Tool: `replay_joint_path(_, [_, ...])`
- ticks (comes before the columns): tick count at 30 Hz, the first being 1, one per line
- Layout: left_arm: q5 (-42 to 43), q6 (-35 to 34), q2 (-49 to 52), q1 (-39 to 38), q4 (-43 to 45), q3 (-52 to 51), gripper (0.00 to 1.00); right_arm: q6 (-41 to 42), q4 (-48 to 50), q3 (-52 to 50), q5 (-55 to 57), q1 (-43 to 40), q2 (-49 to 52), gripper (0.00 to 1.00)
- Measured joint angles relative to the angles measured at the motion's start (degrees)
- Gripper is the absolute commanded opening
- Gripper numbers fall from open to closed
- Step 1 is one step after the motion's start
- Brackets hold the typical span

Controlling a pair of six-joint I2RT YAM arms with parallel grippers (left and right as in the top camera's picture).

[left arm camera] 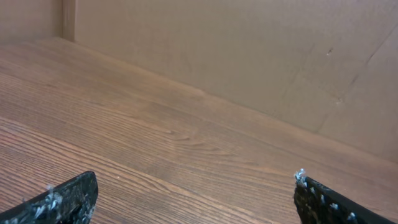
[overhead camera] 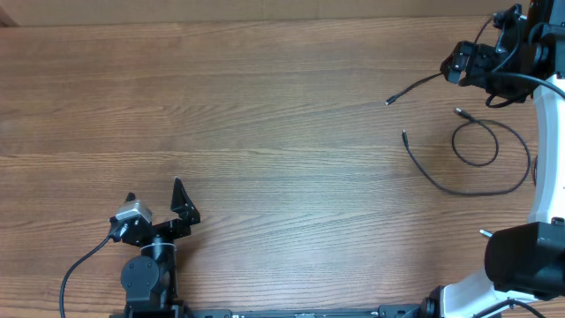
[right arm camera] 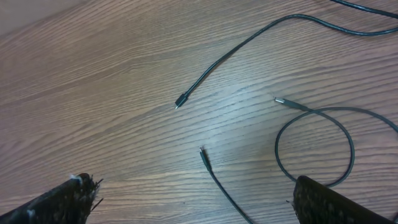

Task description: Untangle cables

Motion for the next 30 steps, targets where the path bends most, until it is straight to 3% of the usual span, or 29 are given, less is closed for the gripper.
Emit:
replay_joint_path(19, [0.0,0.0,0.0,0.0,0.0,0.0,1.0,0.0,0.6,0.0,5.4,0.0,0.0,1.0])
replay_joint_path(30, [0.0,0.0,0.0,0.0,0.0,0.0,1.0,2.8,12.3,-6.9,0.9,0.0,-2.5,1.0])
